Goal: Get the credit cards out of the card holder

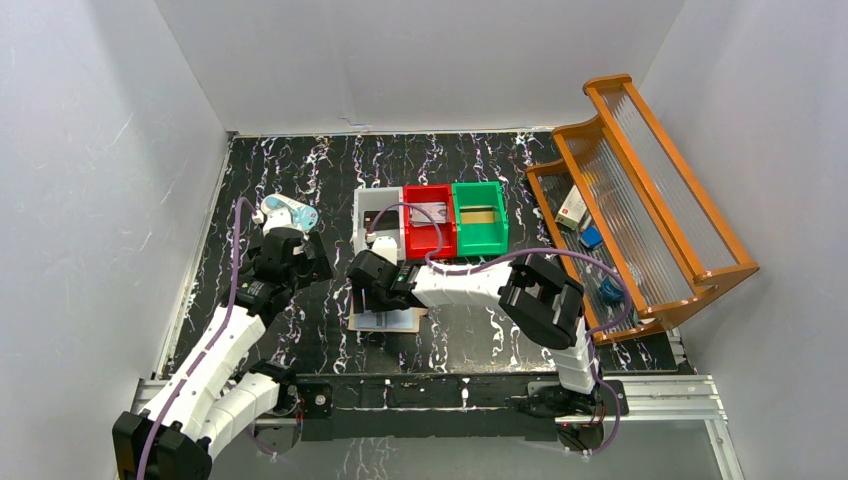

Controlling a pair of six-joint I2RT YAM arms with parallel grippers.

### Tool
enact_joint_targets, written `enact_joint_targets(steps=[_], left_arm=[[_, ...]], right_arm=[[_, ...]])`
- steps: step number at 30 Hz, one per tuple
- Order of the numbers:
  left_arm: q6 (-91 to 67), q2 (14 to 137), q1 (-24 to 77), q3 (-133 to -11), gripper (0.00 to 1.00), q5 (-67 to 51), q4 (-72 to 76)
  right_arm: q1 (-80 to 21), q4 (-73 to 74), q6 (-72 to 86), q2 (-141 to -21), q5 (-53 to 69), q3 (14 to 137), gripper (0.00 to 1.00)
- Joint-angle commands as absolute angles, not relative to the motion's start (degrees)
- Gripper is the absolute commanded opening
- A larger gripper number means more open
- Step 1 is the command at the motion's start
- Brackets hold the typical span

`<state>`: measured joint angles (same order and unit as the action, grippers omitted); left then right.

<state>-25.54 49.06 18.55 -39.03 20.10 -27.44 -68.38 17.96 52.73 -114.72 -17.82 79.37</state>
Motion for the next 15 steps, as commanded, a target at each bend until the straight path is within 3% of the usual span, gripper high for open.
enact_joint_targets(steps=[1, 15], left_arm=[[-25.3, 48.7, 18.3, -39.3, 0.98, 20.2, -27.8], [-25.4, 48.2, 18.3, -39.2, 0.98, 20.7, -27.9]], right_arm=[[-68.6, 24.7, 52.6, -119.3, -18.4, 78.7, 0.75], [-69.9, 29.0, 53.3, -121.3, -22.0, 82.4, 0.69]])
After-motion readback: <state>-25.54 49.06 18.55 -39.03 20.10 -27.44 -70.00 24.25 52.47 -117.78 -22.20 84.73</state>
